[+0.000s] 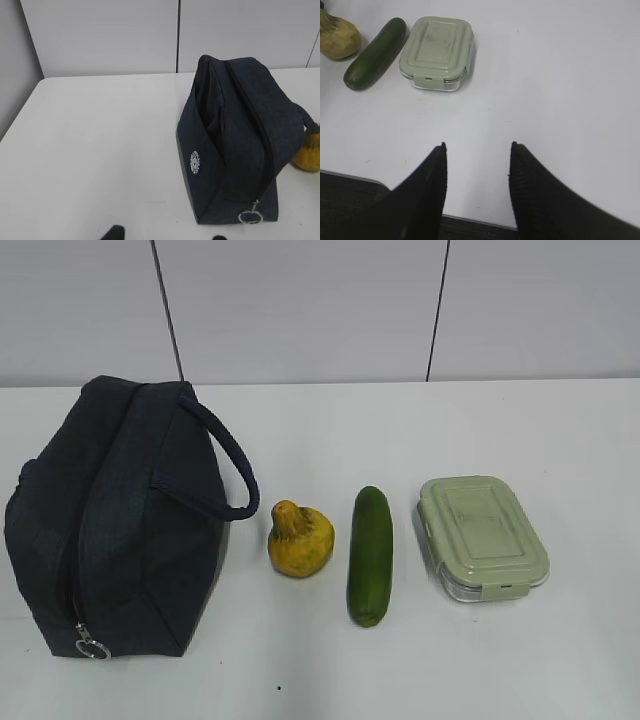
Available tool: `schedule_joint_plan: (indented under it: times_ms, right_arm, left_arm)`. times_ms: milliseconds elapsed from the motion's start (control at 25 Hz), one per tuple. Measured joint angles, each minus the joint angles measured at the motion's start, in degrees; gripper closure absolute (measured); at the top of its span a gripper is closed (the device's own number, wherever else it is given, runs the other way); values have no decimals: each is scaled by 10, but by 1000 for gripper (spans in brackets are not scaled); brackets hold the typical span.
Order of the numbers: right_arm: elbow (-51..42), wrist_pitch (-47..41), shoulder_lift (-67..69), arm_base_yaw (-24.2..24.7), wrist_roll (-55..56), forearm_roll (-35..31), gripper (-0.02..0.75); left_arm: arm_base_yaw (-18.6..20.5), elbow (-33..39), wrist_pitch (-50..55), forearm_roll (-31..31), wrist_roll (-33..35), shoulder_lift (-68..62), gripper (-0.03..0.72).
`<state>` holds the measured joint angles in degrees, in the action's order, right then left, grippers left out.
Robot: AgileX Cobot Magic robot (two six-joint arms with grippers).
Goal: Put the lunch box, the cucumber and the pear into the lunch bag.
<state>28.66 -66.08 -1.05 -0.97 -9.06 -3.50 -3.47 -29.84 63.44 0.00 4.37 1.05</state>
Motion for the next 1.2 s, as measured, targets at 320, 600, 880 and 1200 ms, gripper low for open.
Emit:
schedule_joint_plan:
  times_ms: [320,600,880,1200]
  right_arm:
    - [0,0,0,0,0,0,406]
    - [0,0,0,0,0,0,406]
    - [0,0,0,0,0,0,406]
    - [0,0,0,0,0,0,406]
  left_arm:
    - [0,0,0,0,0,0,372]
    - [0,0,0,0,0,0,386]
    - [0,0,0,0,0,0,402]
    - [0,0,0,0,0,0,423]
